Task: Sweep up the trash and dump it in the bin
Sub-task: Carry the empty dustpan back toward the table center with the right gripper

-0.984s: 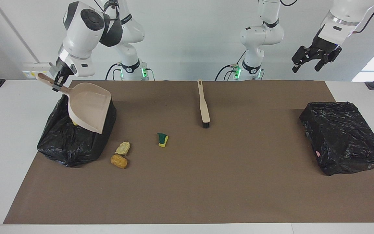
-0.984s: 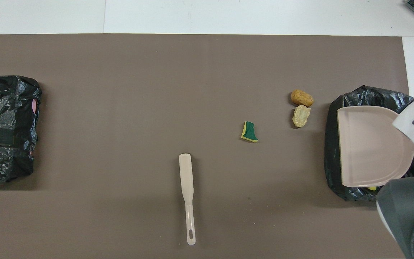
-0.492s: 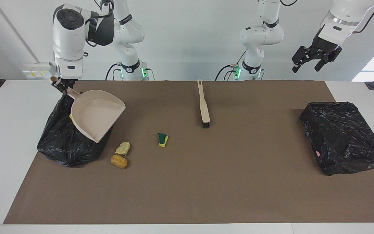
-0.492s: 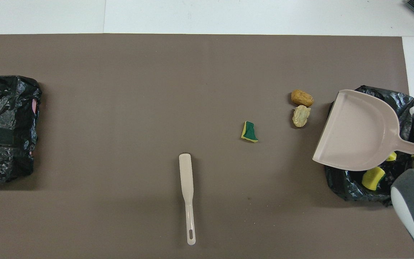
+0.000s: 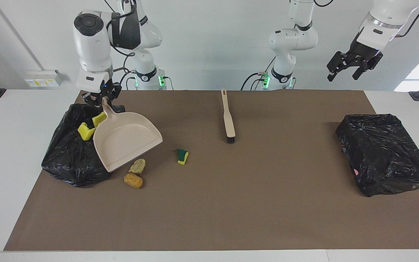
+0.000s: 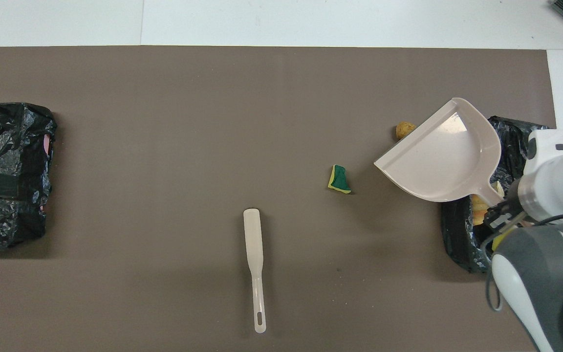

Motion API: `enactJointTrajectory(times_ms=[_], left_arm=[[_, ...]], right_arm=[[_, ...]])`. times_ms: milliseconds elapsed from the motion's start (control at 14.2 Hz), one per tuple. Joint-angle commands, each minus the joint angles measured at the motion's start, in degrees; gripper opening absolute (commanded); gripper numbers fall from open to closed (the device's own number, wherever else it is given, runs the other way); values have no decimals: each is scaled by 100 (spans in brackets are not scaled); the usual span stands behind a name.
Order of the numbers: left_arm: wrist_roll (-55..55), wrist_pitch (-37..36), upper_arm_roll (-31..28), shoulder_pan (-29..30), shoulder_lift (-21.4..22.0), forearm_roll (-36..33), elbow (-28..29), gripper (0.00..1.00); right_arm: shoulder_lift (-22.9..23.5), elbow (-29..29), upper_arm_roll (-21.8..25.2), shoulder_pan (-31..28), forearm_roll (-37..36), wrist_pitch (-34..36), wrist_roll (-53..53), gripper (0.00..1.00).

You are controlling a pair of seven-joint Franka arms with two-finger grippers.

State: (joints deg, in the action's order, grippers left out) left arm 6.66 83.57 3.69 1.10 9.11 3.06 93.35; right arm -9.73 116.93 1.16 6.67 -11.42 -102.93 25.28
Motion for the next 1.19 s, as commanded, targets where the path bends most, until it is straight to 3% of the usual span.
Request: enactJointTrajectory(times_ms=[0,351,633,843,1124], left_arm=[[55,-43,26,31,-41,-104,-107,100],[55,-43,26,31,-49,-104,-107,100],[55,-43,26,31,-40,-104,-107,100],[55,-43,26,31,-40,-104,-107,100],[55,-43,26,31,-40,-104,-107,100]], right_arm=[[391,-346,-2,211,612,1,-1005,0],[1112,-697,-2,1124,992,-446,-3026,0],[1595,-1110,-2,1441,1474,-772,-3634,0],[2236,-1715,-2,2056,1449,-790,-4652,0],[3325,-3058,15,2645,1414,-781,-5445,0]])
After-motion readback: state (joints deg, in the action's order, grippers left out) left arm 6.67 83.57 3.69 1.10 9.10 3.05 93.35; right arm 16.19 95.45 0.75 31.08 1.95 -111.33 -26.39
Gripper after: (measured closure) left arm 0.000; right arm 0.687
